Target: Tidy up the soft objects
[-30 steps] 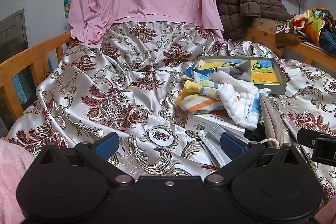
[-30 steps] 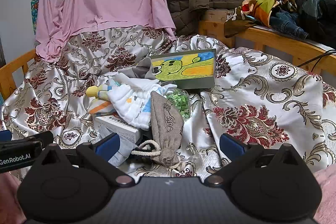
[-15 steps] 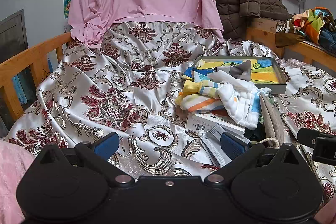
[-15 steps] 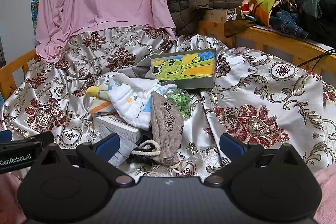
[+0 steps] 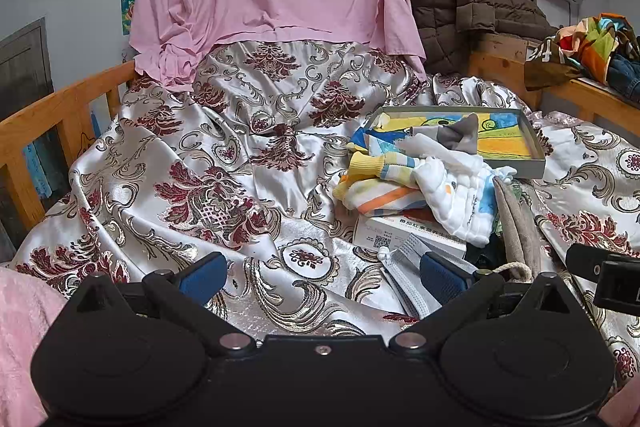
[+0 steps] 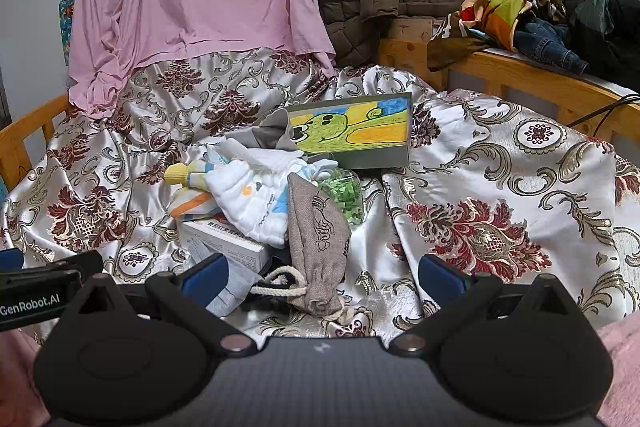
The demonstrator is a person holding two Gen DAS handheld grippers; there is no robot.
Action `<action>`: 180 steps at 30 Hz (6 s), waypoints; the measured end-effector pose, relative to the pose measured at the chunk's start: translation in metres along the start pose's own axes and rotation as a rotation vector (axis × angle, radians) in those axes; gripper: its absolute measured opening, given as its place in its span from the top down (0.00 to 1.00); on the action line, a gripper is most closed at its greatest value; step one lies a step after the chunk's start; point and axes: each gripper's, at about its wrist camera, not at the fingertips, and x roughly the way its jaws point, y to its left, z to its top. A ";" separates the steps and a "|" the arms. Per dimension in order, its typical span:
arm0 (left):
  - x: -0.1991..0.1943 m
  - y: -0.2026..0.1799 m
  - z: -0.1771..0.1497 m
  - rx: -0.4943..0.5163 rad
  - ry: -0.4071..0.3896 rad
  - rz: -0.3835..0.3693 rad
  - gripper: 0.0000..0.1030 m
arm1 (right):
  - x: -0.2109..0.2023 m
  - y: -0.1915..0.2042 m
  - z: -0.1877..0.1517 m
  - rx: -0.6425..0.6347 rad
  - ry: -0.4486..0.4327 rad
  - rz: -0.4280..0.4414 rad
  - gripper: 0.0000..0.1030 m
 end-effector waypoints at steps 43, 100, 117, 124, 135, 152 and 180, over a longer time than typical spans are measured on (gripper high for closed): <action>0.042 -0.005 0.016 0.045 0.180 -0.167 0.01 | 0.043 -0.014 0.025 0.014 0.199 0.069 0.00; 0.213 -0.024 0.022 -0.294 0.669 -0.453 0.60 | 0.174 -0.063 0.038 0.294 0.552 0.235 0.66; 0.172 -0.011 0.029 -0.397 0.552 -0.543 0.87 | 0.143 -0.074 0.045 0.363 0.440 0.306 0.80; 0.132 -0.014 0.053 -0.327 0.344 -0.596 0.87 | 0.118 -0.080 0.057 0.373 0.294 0.342 0.80; 0.115 -0.021 0.103 -0.300 0.128 -0.618 0.87 | 0.106 -0.090 0.090 0.329 -0.007 0.333 0.79; 0.235 -0.111 0.205 -0.312 0.039 -0.573 0.87 | 0.224 -0.126 0.162 0.358 -0.271 0.272 0.79; 0.371 -0.176 0.181 -0.300 0.394 -0.371 0.76 | 0.312 -0.135 0.147 0.315 0.048 0.126 0.60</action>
